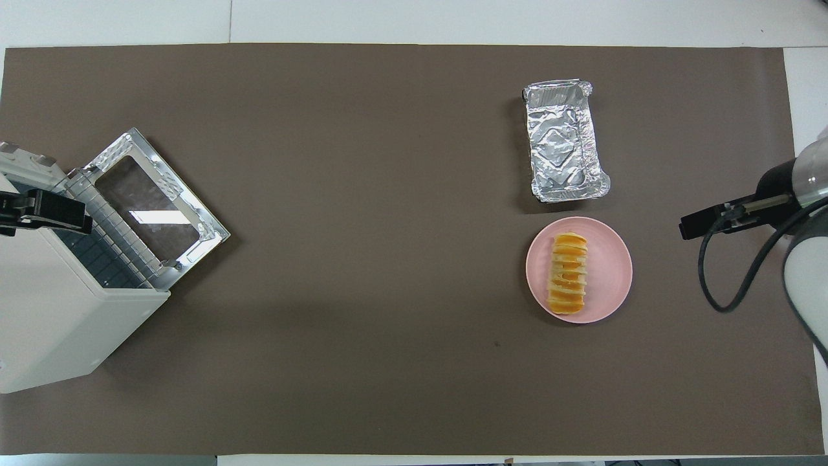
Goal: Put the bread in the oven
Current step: 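Reach the right gripper down to the orange bread on the pink plate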
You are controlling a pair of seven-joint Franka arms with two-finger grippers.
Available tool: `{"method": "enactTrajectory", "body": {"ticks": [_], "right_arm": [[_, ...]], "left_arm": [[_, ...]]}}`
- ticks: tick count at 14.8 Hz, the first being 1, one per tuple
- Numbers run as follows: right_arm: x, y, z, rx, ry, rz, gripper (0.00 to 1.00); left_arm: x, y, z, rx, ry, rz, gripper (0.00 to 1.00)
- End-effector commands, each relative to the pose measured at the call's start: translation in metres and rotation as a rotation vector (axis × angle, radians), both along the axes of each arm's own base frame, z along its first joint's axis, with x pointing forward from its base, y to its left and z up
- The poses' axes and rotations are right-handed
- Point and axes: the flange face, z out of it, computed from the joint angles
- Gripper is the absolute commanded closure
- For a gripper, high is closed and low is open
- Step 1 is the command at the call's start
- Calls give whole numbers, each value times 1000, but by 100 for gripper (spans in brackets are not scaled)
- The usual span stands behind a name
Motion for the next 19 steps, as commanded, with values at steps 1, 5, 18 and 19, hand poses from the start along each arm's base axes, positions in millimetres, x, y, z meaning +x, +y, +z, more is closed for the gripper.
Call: {"method": "enactTrajectory", "body": {"ticks": [1, 5, 18, 19], "right_arm": [[-36, 34, -35, -18, -8, -38, 0], [-38, 59, -97, -28, 12, -97, 0], [-53, 93, -246, 11, -124, -131, 0], [-54, 93, -246, 11, -125, -128, 0]], "left_arm": [[-4, 2, 3, -15, 10, 2, 0], [-4, 2, 3, -15, 10, 2, 0], [-4, 2, 3, -15, 10, 2, 0], [-4, 2, 3, -15, 10, 4, 0]]}}
